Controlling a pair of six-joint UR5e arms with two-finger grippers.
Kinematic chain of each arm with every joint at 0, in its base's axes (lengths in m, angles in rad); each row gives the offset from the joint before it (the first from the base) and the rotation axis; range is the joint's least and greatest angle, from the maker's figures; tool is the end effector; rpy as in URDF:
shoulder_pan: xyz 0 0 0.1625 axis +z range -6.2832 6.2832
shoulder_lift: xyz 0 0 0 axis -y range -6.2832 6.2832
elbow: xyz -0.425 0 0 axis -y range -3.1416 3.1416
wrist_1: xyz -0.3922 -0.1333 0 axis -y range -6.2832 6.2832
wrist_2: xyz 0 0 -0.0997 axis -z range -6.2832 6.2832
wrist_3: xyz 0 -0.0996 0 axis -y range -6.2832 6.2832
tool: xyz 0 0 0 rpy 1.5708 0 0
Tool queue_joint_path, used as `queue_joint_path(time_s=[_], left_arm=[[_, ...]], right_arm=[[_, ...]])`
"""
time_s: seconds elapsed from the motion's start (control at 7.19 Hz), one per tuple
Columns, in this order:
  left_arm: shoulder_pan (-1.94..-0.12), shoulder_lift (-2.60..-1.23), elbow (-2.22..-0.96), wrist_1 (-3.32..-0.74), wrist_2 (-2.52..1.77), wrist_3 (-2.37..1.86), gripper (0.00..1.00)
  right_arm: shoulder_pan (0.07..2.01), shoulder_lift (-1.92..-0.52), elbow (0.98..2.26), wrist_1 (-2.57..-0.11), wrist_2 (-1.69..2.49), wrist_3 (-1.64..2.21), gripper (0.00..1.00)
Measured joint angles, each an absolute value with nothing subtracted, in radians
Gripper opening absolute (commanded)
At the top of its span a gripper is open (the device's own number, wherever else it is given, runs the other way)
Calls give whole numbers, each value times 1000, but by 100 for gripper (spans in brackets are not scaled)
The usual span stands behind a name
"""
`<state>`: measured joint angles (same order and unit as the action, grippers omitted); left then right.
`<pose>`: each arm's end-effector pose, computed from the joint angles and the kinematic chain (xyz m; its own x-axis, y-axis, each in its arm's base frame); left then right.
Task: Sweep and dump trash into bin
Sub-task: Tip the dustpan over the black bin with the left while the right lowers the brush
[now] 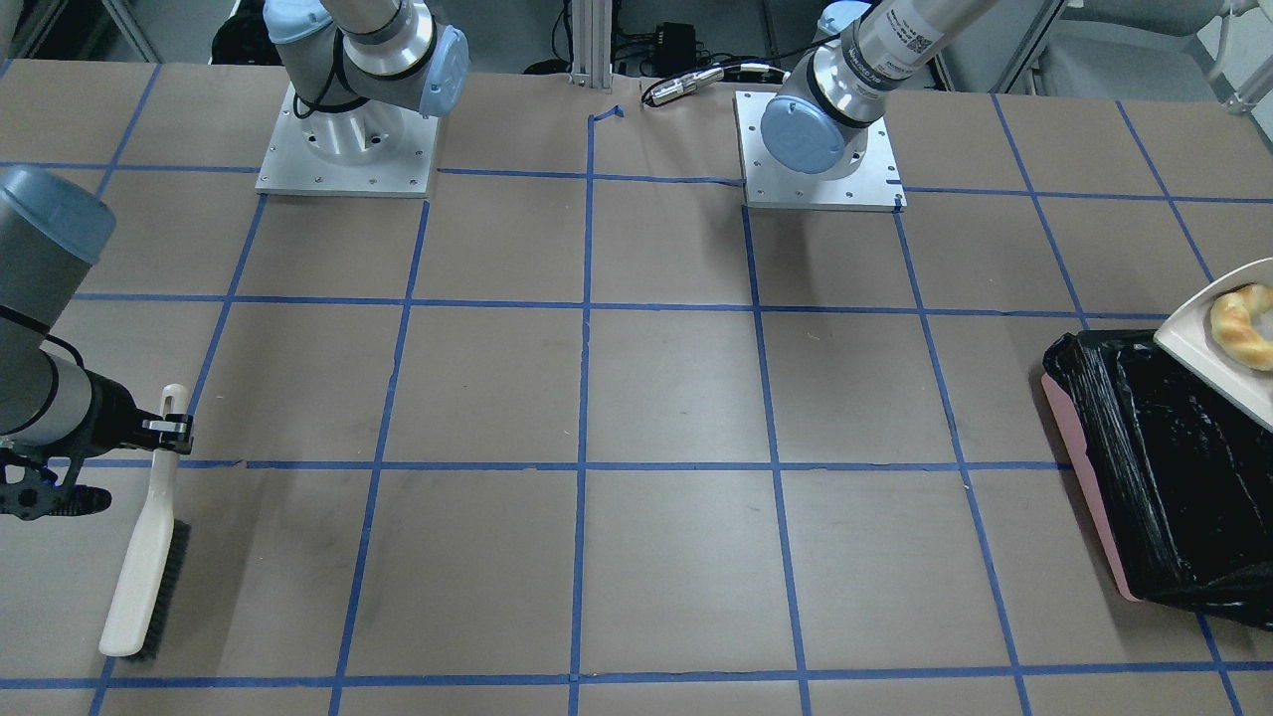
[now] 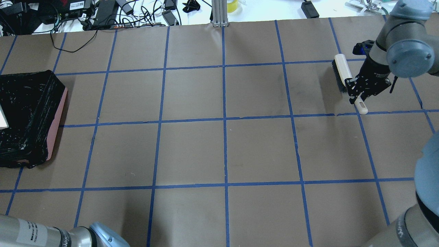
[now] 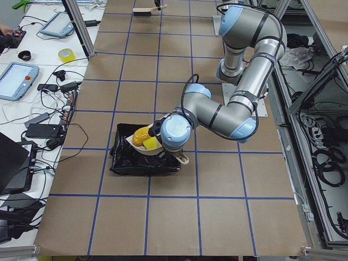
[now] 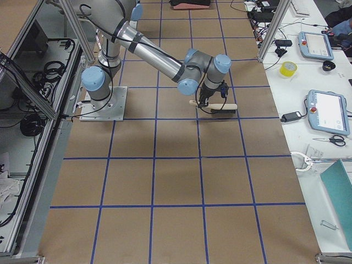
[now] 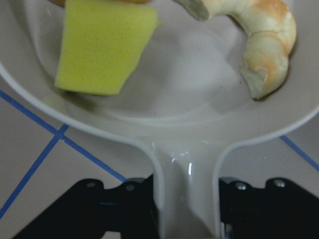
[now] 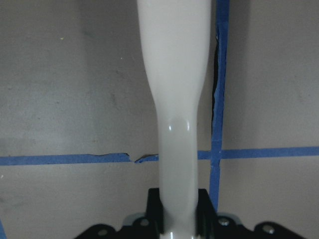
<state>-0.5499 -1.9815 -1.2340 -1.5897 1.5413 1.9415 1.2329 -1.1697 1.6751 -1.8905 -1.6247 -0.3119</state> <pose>0.4837 -0.4563 0.4148 -0.6028 0.7943 0.0757 0.7923 0.6071 -0.0609 -0.0745 -0.5978 0.2477 -0.9997 0.0216 -0.0063 0.0200 0.9812 0.1920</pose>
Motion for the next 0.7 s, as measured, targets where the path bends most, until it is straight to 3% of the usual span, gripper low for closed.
queue_joint_path(time_s=[0.7], left_arm=[[-645, -1984, -1241, -1449, 1771, 2065, 0]], right_arm=[[1228, -1156, 1675, -1894, -1627, -332, 10]])
